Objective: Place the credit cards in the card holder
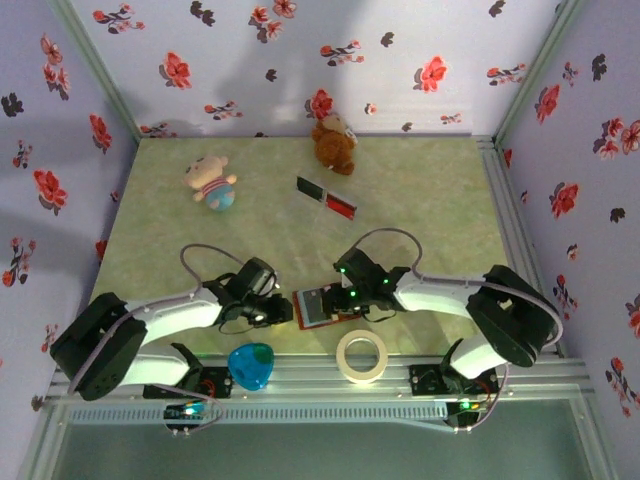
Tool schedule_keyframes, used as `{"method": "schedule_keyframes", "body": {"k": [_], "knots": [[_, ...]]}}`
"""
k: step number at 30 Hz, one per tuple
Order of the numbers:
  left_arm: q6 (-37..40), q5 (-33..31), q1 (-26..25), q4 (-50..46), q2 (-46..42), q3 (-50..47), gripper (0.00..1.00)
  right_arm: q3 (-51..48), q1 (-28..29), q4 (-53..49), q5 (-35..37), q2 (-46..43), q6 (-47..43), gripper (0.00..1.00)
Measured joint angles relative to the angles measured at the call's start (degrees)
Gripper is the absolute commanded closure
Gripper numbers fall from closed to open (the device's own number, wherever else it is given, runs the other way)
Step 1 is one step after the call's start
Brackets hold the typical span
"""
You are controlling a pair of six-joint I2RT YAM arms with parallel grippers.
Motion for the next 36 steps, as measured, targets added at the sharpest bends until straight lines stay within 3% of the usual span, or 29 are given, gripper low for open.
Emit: {"method": "schedule_keyframes", "body": {"k": [13, 29, 36], "knots": [[0.9, 1.8, 1.0, -1.0, 3.2, 1.6, 0.89, 0.0, 0.1, 3.5, -3.2, 3.2, 0.1, 0.87], [0.9, 2.1, 1.0, -0.8, 3.1, 1.6, 0.91, 1.0, 1.6, 7.6, -4.7, 6.2, 1.6, 0.87], [0.9, 2.0, 1.0, -0.9, 2.7, 1.6, 0.91, 1.0, 1.9, 8.5, -4.8, 6.2, 1.6, 0.82]]}}
